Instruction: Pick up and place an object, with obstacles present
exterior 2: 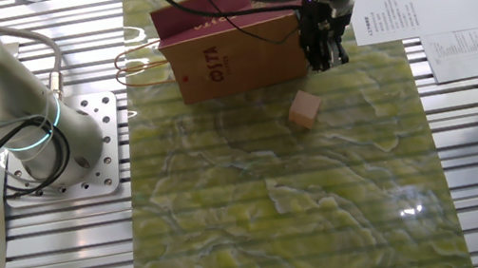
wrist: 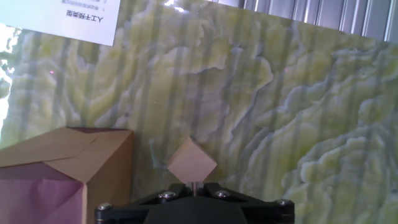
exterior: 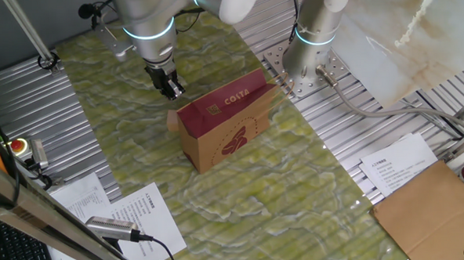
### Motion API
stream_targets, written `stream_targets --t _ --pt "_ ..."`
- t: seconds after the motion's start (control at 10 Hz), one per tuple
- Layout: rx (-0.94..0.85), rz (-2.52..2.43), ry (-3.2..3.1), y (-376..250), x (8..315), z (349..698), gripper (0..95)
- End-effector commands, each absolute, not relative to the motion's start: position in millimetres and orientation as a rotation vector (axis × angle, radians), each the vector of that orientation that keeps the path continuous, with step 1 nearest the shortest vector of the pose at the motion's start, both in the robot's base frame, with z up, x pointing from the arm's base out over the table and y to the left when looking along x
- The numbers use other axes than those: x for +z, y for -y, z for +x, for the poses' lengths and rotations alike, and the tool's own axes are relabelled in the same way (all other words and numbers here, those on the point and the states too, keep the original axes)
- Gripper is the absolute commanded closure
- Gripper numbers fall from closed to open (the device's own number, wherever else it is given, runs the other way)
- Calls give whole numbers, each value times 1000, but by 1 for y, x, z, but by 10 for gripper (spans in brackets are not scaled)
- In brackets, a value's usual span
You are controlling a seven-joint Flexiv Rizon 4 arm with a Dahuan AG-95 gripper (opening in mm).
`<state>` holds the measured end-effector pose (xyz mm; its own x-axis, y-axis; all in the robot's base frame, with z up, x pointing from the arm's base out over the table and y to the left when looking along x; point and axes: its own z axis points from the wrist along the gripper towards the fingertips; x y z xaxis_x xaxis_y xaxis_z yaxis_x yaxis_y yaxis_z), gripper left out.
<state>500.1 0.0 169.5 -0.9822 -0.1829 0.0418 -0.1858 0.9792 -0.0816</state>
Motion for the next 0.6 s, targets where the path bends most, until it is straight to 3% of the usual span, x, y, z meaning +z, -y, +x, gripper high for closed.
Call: stream_targets --t 0.1,0.6 --pt "130 291 3091 1 168 500 950" --pt "121 375 3084 7 153 503 950"
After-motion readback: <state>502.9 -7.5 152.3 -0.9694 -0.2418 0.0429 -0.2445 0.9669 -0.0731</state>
